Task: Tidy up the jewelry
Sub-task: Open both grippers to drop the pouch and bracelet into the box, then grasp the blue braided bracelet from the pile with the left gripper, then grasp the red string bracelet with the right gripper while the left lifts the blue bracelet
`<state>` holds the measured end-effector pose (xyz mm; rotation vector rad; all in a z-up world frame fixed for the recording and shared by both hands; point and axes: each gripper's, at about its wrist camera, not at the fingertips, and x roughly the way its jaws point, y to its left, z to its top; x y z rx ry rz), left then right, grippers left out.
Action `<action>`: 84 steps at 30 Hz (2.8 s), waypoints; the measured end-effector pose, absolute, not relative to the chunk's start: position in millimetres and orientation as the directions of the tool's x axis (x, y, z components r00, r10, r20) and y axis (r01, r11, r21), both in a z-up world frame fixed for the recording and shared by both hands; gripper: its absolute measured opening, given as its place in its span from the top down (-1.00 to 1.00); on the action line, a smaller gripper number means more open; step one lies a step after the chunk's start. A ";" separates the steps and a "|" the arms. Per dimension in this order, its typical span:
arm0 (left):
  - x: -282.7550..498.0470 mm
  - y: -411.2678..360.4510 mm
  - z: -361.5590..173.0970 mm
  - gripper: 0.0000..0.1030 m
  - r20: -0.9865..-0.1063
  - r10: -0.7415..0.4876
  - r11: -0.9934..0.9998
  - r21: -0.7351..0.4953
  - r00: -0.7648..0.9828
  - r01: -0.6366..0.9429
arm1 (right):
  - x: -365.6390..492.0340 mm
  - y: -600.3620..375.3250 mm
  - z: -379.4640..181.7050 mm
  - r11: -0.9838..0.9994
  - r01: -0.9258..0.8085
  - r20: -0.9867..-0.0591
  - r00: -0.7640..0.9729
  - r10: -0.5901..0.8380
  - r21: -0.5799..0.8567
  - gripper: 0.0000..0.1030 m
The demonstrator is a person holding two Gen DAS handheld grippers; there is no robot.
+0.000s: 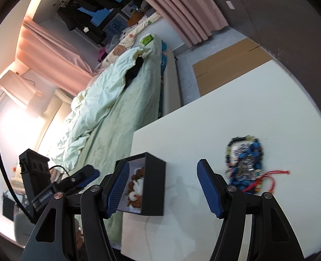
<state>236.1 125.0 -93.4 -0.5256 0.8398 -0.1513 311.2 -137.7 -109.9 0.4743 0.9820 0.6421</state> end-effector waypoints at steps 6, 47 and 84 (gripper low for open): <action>245.2 104.3 -86.9 -0.44 -0.666 -0.344 0.869 -0.492 0.662 -0.043 | 313.4 -166.2 -113.8 0.775 -0.230 -0.655 0.426 0.624 0.588 -0.26; 316.9 -67.4 -167.9 0.60 -0.799 -0.403 0.914 -0.379 0.445 0.147 | 313.9 -268.3 -178.5 0.786 0.047 -0.755 0.318 0.573 0.616 0.37; 269.6 12.1 -92.3 0.96 -0.627 -0.465 0.859 -0.491 0.625 0.146 | 314.8 -177.3 -176.3 0.949 -0.148 -0.896 0.317 0.312 0.278 0.83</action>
